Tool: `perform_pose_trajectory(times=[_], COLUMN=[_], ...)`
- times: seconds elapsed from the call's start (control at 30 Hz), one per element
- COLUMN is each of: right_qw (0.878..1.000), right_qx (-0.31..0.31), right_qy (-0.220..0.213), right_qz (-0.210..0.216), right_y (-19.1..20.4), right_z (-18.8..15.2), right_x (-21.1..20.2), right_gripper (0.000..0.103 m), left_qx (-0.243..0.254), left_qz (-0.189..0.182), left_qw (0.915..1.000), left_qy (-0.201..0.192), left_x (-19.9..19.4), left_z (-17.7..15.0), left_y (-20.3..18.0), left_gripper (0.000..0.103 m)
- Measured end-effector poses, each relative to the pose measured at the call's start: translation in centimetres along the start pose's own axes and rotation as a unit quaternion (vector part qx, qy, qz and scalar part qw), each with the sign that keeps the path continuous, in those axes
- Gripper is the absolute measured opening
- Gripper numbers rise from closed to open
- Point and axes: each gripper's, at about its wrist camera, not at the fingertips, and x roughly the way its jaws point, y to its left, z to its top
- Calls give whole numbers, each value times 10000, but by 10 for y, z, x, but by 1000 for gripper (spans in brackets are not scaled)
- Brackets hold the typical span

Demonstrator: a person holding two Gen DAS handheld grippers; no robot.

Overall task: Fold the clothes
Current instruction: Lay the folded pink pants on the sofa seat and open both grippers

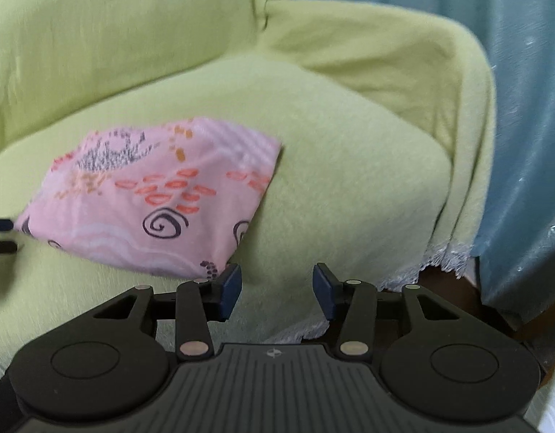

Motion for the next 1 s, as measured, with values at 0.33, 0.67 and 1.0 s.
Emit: perform_pose_trajectory(times=[0.33, 0.67, 1.0], right_qw=[9962, 9946, 9900], right_qx=[-68, 269, 279], right_qy=[-869, -955, -1285], right_qz=[-21, 294, 512], right_y=[26, -8, -32], right_z=[-52, -69, -34], right_x=[-61, -91, -108], right_gripper=[60, 60, 66], left_qx=[-16, -472, -1288], left_qz=[149, 393, 712], left_qw=[9999, 9981, 9891], left_qy=[-76, 68, -55], left_x=[-19, -12, -5], left_z=[-2, 23, 56], left_y=[-22, -15, 28], left_gripper=[24, 33, 40])
